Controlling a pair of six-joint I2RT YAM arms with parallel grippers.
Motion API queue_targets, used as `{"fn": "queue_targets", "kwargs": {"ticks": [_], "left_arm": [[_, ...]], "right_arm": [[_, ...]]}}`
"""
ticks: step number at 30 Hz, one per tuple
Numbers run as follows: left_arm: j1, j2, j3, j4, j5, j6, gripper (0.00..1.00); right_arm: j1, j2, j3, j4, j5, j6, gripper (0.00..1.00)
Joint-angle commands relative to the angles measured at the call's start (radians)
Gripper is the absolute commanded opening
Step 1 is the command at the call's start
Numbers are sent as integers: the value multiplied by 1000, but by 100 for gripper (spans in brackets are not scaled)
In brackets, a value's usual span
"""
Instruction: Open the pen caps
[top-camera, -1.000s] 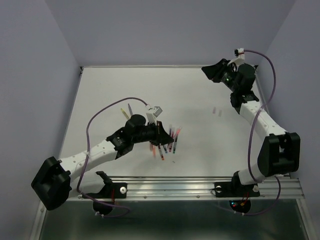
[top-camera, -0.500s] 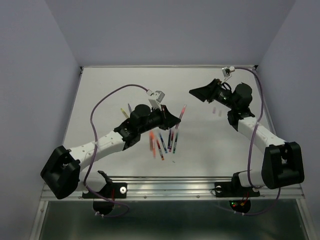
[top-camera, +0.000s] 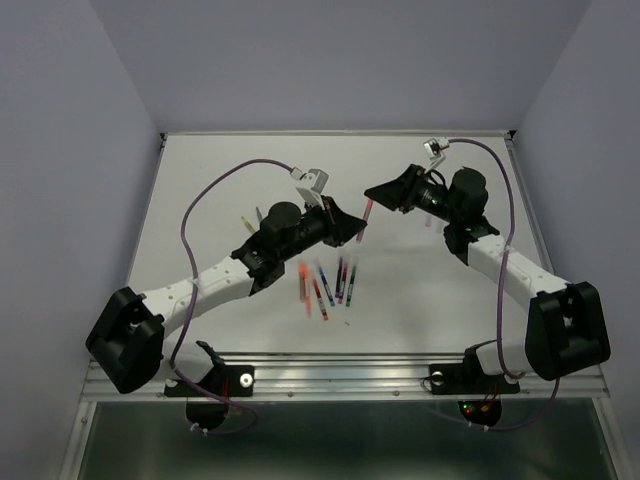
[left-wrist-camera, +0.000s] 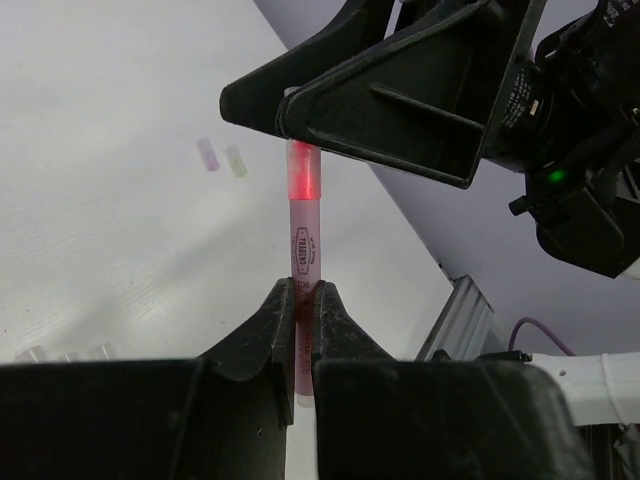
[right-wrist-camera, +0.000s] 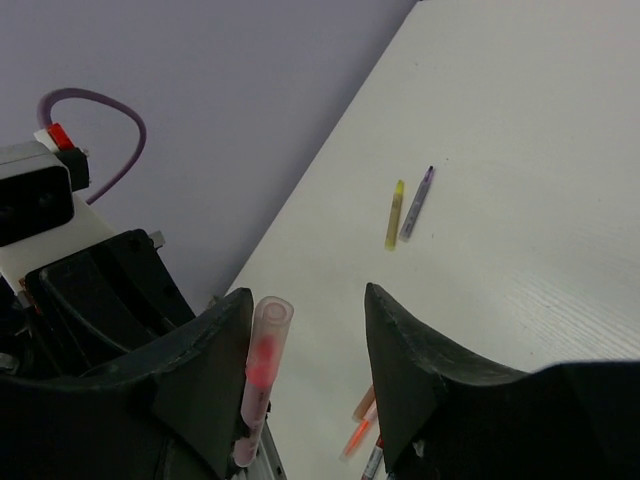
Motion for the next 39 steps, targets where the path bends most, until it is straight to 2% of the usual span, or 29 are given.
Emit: {"fn": "queue_targets", "kwargs": {"ticks": [1,2,3,7,8,10,13,17,20,22,25,30,35,39], "left_arm": [[2,9,61,84,-11,23,0],[2,12,65,84,-11,23,0],[2,18,67,86,-11,20,0],[3,24,73,95,-32,11,0],[2,25,76,101,-34,11,0],[2,29,81,104,-20,11,0],[3,32,76,110,18,2,0],[-1,15,3,106,105,-39,0],[-9,-7,-65,74,165,-46,0],[-23,-17,-83,-18,200,-17,0],[-34,-34,-141,-68,283,-27,0],[-50,-86,-206,-74,293,-78,0],[-50,-149,-173,-139,152,-38,0],[-49,-183,-103,-247,-55,17,0]], "right_arm": [[16,-5,39,25,25,-6,52],[27,-3,39,34,25,0,41],[27,-1,38,51,25,13,35],[27,8,44,59,14,42,18],[27,9,44,60,13,45,8],[27,14,44,59,28,51,1],[27,5,44,57,118,44,1],[27,3,105,27,362,-44,1],[7,32,214,14,505,-147,1],[-33,92,333,-6,599,-182,1],[-71,189,480,-15,625,-191,1],[-91,276,591,-47,628,-220,1],[-103,278,575,-99,487,-233,1],[-103,221,443,-177,412,-283,1]]}}
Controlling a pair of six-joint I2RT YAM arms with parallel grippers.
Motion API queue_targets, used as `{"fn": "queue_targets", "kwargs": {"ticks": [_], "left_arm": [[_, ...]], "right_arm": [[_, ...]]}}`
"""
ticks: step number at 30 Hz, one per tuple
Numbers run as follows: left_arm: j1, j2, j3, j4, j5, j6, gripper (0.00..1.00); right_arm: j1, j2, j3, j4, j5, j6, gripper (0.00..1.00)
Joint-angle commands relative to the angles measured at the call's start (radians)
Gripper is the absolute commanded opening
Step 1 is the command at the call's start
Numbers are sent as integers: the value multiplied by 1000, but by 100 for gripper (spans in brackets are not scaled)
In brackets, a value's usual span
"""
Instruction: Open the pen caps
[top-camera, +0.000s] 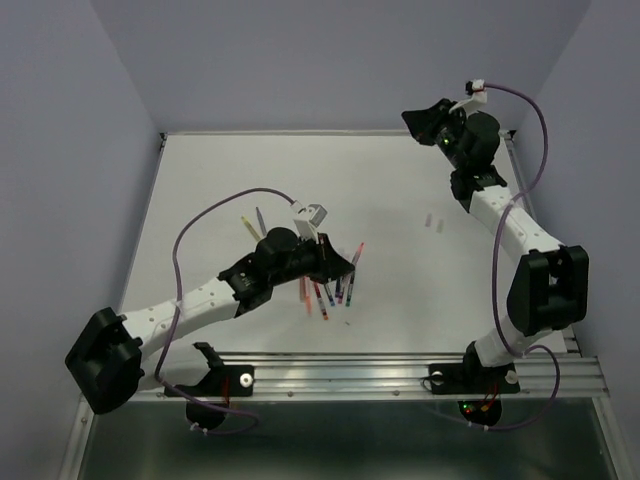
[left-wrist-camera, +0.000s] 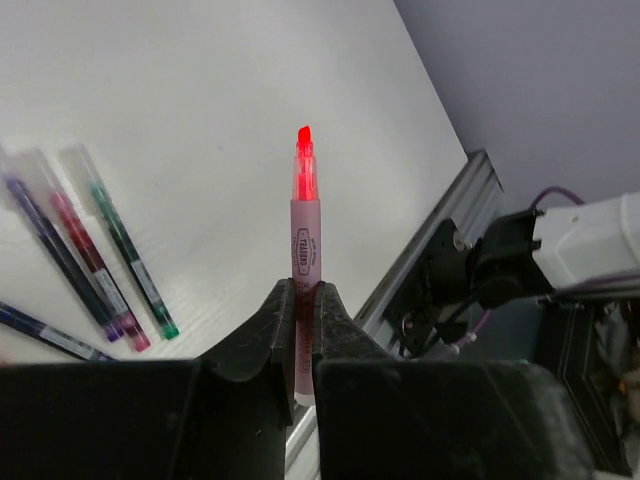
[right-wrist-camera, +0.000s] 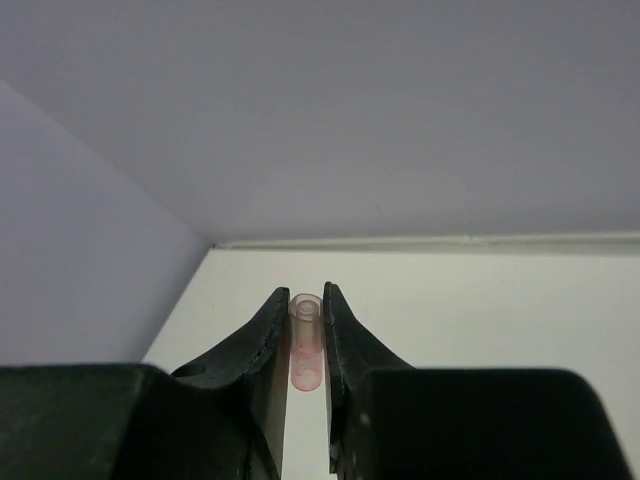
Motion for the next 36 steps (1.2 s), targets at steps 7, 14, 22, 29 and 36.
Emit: {"fn": "queue_targets", "kwargs": {"ticks": [7,14,22,29,36], "left_arm": [[85,16,254,-295,-550,50,0],[270,163,335,-522,-621,-67,0],[332,271,386,-666,-715,-117,0],[383,328,384,-671,-683,-122,0],[429,381,397,-696,-707,-144,0]], "right_arm": [[9,-143,-352,-258,-39,-171,1],[9,-85,-412,-424,102,-245,2],[9,25,-386,-492,203,-243,13],[9,77,-368,-510,281,-245,18],[9,94,-360,-518,294,-243,46]]}}
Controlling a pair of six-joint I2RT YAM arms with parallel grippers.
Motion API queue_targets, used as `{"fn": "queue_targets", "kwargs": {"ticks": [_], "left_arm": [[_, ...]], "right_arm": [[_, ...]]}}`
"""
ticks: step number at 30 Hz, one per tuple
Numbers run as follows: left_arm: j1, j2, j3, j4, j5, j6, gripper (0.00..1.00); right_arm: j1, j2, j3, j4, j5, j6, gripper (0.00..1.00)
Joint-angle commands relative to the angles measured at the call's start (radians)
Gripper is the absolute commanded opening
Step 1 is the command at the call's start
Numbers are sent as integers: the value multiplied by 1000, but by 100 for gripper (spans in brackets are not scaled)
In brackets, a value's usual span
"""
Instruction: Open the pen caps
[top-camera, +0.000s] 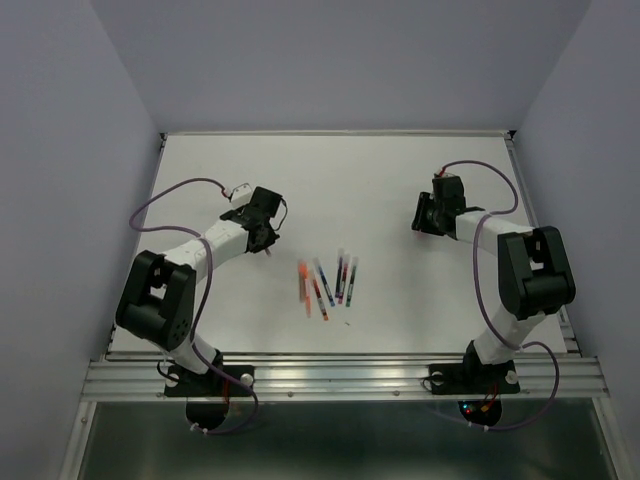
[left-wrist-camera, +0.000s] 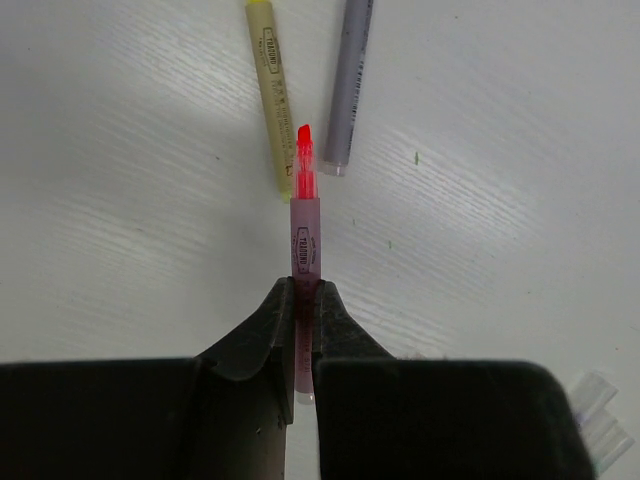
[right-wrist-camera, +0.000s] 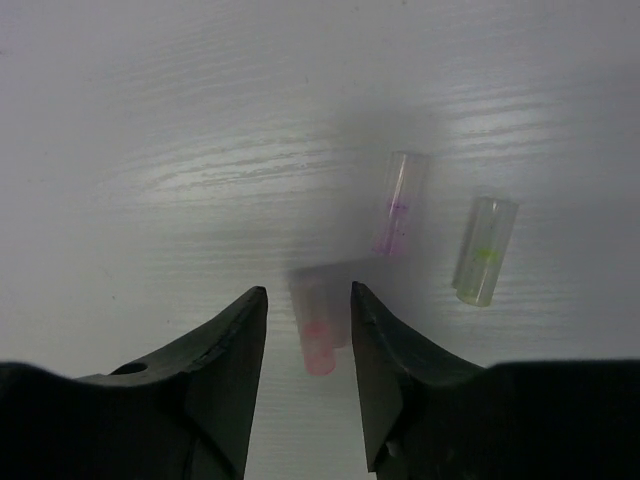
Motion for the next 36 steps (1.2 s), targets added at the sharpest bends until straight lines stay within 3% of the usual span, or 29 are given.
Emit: {"fn": "queue_targets", "kwargs": {"ticks": [1,8,10,14,17,18,29,33,36], "left_arm": [[28,4,43,-35,-51,-23,0],[88,1,33,-24,-55,-31,0],[110,4,26,-15,-57,-34,0],[147,25,10,28,-69,-25,0],[184,57,11,89,-63,4,0],[193,68,29,92,-54,8,0],[218,174,74,103,-3,41,0],[218,165,68,74,18,40,22],[218,142,54,58,27,40,31]], "right_arm": [[7,6,44,0,32,-10,47],[7,-40,60,-8,13,-12,50],[7,-85,61,-6,-23,-12,55],[7,-178,52,7,-105,-12,71],[7,-234,48,17,-157,1,89],[7,-248,38,27,-172,-1,100],[7,-336,12,33,-171,4,100],[7,-347,11,33,-166,5,100],[7,-354,6,33,-159,5,100]]}}
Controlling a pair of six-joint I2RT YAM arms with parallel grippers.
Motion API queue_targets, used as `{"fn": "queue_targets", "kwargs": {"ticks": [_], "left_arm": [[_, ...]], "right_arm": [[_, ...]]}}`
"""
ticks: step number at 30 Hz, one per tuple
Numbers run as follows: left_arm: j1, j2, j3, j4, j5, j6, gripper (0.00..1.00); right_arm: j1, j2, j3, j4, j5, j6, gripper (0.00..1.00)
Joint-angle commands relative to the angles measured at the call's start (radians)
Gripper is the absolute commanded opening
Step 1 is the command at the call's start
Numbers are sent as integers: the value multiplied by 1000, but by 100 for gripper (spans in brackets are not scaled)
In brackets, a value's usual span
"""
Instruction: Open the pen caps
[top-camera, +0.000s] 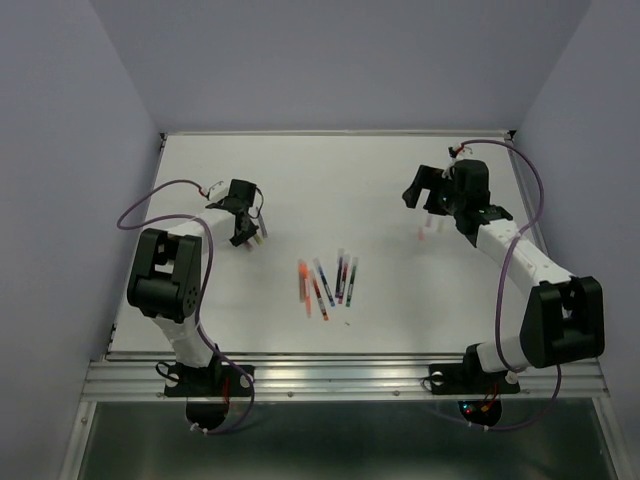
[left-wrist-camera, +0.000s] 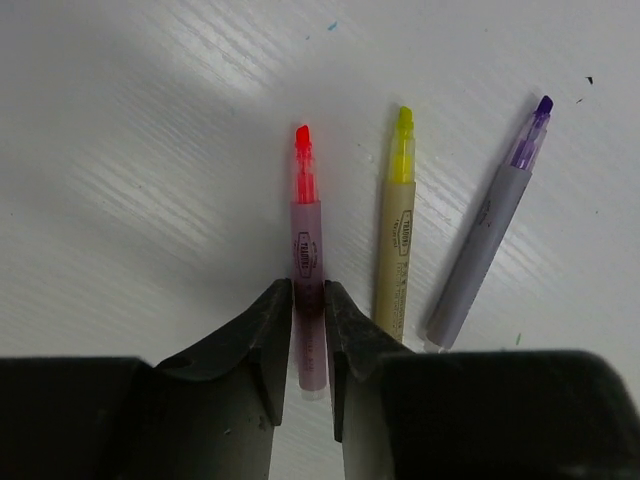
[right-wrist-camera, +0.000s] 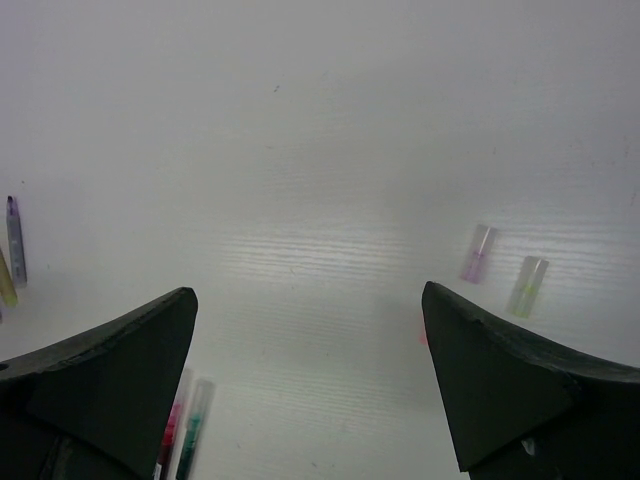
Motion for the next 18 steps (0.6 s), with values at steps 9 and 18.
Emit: {"fn": "queue_targets", "kwargs": {"ticks": [9,18], "left_arm": [[4,-118,1,-62,58,9,44],[-185,-324,-88,-76,212,123,99]], "right_arm": [[7,-66,-16,37,10,-1,100],[7,-84,-30,41,10,-7,100]]}}
